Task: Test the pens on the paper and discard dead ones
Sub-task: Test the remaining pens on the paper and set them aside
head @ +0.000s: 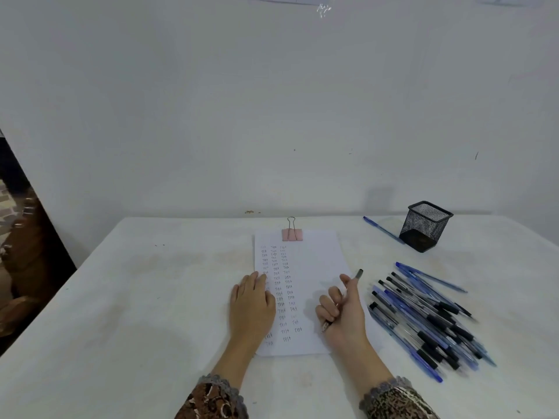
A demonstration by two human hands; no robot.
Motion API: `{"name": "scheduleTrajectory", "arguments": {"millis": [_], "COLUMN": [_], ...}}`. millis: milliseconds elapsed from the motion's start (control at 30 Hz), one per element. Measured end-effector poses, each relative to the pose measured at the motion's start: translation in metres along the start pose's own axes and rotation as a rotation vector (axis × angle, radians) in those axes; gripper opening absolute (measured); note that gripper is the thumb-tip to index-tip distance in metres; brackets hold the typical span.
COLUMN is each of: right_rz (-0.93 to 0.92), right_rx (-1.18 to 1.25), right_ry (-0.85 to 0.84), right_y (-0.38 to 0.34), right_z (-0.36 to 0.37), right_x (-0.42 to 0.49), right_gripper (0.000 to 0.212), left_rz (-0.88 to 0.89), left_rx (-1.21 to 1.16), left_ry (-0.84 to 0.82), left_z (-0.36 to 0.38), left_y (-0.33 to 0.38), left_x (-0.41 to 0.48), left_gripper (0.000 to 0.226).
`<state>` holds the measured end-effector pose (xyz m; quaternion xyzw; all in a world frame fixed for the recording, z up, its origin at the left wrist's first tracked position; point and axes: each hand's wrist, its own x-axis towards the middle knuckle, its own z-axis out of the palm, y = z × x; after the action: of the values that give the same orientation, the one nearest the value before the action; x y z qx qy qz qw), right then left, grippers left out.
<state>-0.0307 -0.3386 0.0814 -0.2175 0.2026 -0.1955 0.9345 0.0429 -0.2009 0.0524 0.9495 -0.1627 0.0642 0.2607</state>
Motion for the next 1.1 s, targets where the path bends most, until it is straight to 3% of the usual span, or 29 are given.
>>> {"name": "scheduleTrajectory", "arguments": {"millis": [167, 433, 533, 667, 767, 833, 933, 1100], "right_rz": [-0.058, -0.076, -0.164, -0.555, -0.727, -0.544, -0.195, -0.027], "right_rx": [-0.063, -0.288, -0.71, -1.538, -1.976, -2.147, -2.366, -2.422], "right_ry": [0.055, 0.083, 0.087, 0.135, 0.299, 0.355, 0.282, 0.239], "right_y": [0.002, 0.0, -0.023, -0.08, -0.126, -0.147, -0.162, -0.185], "right_z": [0.0, 0.0, -0.001, -0.017, -0.034, -0.042, -0.045, -0.018], "right_x": [-0.001, -0.008, -0.013, -0.009, 0.008, 0.022, 0.034, 0.051], "right_gripper": [0.039, 0.031, 0.02, 0.012, 0.022, 0.027, 0.029, 0.03], "left_rz": [-0.002, 0.005, 0.012, 0.01, 0.009, 0.014, 0.014, 0.013], "left_rx": [-0.007, -0.008, -0.005, -0.011, -0.021, -0.022, -0.036, -0.04], "left_ry": [0.008, 0.022, 0.023, 0.011, 0.01, 0.01, 0.014, 0.035], "left_z": [0.0, 0.001, 0.002, 0.002, 0.001, 0.0, 0.002, 0.005], "left_y": [0.001, 0.0, -0.001, -0.002, -0.001, -0.001, -0.002, -0.004], "left_x": [0.0, -0.001, 0.0, 0.001, 0.0, 0.0, 0.001, 0.001], "left_gripper": [0.046, 0.046, 0.046, 0.046, 0.046, 0.046, 0.045, 0.059]}}
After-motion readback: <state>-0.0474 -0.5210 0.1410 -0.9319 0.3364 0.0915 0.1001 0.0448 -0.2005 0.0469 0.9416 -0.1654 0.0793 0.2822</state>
